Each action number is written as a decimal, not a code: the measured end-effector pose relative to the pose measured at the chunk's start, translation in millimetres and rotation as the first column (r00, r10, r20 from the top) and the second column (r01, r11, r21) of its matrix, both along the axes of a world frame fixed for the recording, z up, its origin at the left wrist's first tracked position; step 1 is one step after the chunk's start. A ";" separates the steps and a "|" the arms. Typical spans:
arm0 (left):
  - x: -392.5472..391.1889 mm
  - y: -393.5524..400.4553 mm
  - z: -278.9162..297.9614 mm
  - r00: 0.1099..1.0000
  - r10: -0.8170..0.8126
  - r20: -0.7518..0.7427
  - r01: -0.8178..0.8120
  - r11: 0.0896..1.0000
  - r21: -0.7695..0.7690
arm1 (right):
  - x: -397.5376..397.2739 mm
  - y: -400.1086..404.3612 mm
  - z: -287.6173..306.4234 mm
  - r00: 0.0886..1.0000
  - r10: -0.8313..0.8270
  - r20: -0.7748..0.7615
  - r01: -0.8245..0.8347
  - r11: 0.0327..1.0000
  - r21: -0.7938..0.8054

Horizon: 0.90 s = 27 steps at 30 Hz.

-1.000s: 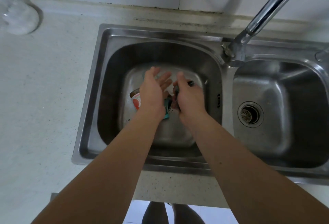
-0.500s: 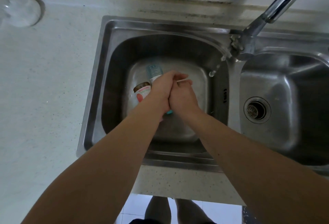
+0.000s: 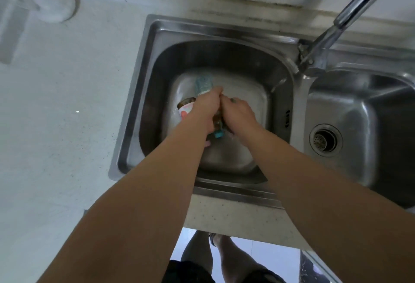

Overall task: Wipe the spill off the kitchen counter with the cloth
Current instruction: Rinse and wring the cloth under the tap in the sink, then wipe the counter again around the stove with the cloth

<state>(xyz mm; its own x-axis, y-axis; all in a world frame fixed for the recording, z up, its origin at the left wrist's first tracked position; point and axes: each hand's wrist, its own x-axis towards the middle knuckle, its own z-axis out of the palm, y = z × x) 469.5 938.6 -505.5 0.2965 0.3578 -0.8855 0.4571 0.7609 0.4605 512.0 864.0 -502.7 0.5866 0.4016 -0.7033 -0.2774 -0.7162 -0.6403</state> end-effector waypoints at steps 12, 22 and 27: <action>-91.3 18.2 20.1 0.923 -0.381 0.050 0.348 0.884 0.311 | -20.4 -2.3 31.3 0.960 -0.081 -0.270 0.132 0.975 0.179; -155.4 52.5 33.5 0.974 0.093 0.208 -0.153 0.943 0.294 | -56.1 26.5 22.4 0.983 -0.101 0.151 0.072 0.980 0.183; -170.0 60.3 32.2 0.944 -0.012 0.330 -0.052 0.982 0.184 | -79.4 41.1 20.0 0.970 -0.182 -0.164 0.227 0.918 0.325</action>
<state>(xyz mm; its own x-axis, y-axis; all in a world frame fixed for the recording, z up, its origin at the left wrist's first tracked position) 299.5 998.8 -473.3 0.5498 0.5169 -0.6561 0.2415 0.6536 0.7173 432.6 905.1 -482.6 0.5958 0.5097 -0.6207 -0.4902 -0.3814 -0.7837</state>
